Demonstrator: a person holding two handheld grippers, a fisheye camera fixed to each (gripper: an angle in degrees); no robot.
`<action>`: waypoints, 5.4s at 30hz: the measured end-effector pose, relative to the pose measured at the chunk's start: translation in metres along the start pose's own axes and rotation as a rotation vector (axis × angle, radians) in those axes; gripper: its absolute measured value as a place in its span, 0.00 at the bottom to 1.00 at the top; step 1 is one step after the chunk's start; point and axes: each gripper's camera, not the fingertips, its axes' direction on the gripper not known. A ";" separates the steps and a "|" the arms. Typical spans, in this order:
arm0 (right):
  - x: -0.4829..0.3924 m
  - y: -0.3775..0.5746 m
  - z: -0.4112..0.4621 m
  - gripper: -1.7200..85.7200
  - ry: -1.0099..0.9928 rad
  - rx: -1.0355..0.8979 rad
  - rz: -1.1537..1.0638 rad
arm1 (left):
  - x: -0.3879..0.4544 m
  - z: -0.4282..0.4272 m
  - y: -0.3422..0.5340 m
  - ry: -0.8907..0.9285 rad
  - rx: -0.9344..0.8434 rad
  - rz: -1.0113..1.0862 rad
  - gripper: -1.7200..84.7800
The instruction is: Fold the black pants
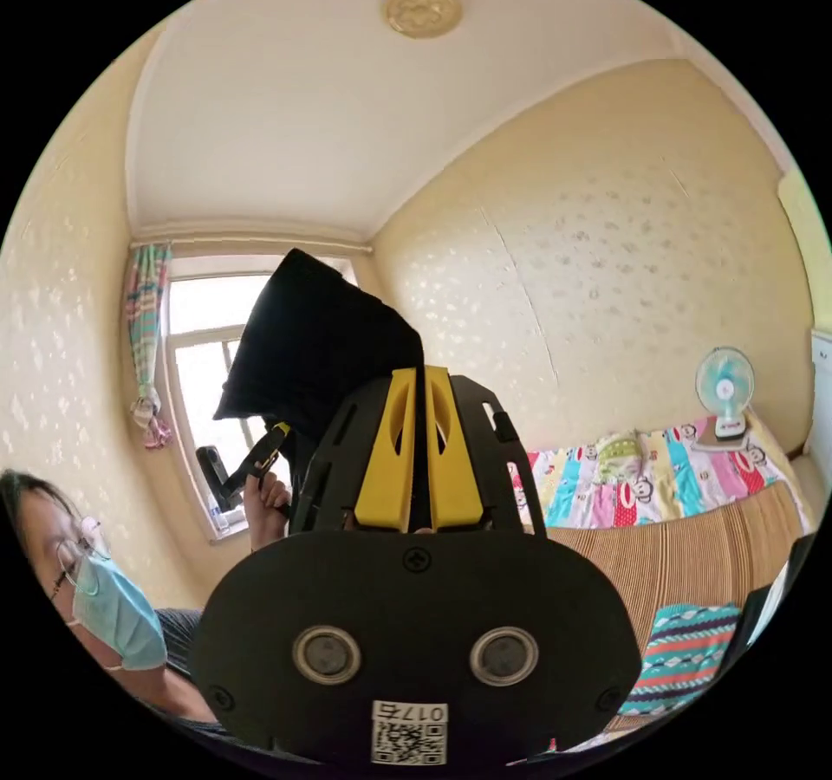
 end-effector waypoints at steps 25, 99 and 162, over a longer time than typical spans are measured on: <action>0.282 0.547 0.354 0.13 0.400 -1.041 0.267 | -0.114 0.324 0.594 -0.114 -1.270 -0.347 0.18; 0.188 0.476 -0.120 0.05 0.184 -0.790 0.412 | 0.046 0.031 0.459 0.194 -0.913 -0.530 0.15; 0.304 0.425 0.666 0.04 1.006 -0.813 -0.452 | 0.011 0.155 0.590 0.670 -1.290 -0.550 0.01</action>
